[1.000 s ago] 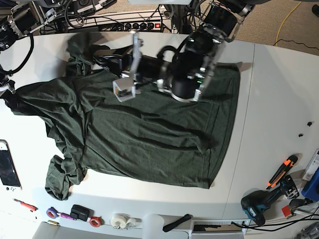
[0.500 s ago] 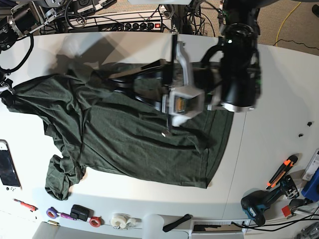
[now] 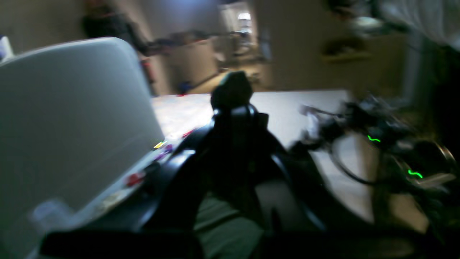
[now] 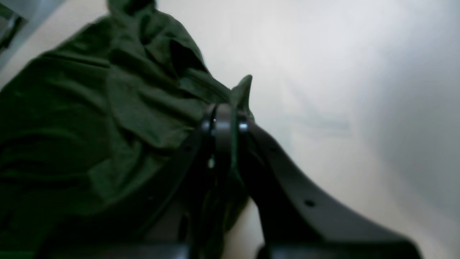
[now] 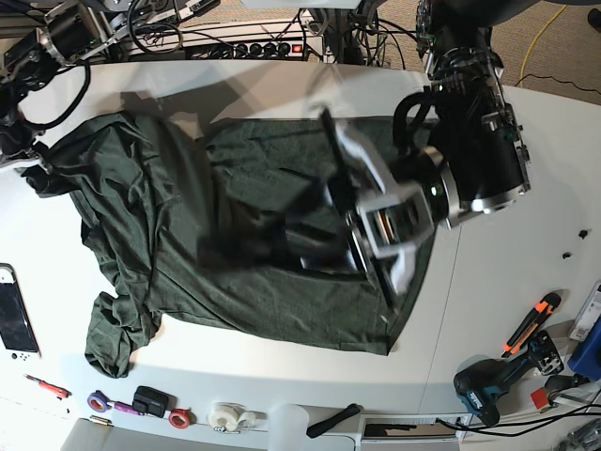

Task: Layout the t-shirt on the table in an organized manner, then fold the t-shirt properly
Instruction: 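Drag the held fabric with the left gripper across the shirt to its edge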

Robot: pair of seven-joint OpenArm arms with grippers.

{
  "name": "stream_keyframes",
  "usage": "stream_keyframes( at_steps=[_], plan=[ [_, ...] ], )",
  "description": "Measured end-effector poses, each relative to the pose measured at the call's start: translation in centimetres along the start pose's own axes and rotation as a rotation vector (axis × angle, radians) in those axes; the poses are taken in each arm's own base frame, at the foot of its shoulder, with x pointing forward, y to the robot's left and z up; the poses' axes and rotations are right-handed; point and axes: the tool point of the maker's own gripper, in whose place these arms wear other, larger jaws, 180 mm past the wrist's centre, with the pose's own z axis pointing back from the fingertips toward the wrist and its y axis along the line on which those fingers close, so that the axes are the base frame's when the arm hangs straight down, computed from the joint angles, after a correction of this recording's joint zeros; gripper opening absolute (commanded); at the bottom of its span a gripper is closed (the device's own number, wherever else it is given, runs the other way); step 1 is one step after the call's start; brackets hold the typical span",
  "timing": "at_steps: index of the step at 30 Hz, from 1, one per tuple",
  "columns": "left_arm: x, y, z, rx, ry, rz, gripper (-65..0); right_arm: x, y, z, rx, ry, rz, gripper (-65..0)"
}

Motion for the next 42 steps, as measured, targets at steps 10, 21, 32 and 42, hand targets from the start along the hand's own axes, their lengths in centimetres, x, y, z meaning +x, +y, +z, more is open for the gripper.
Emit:
stream_keyframes(
  at_steps=[10, 21, 32, 42],
  plan=[
    [-0.1, 5.0, -0.6, 0.188, 0.037, -0.035, -65.0, -1.6, -2.9, -0.6, -0.148, 0.032, -0.074, -65.0],
    [-3.9, 10.2, -1.1, 0.311, 0.156, 0.018, -65.0, -5.1, -5.4, -2.2, -0.195, 0.102, -0.162, -65.0],
    [-3.2, 16.3, 4.9, 0.532, 0.127, 0.077, -65.0, -3.5, -7.4, -1.2, -0.238, 0.101, -0.133, -65.0],
    [-10.3, 13.2, 7.6, 0.466, 0.333, 0.199, -65.0, -3.5, -7.4, -1.2, -0.239, 0.102, -0.133, -65.0]
  ],
)
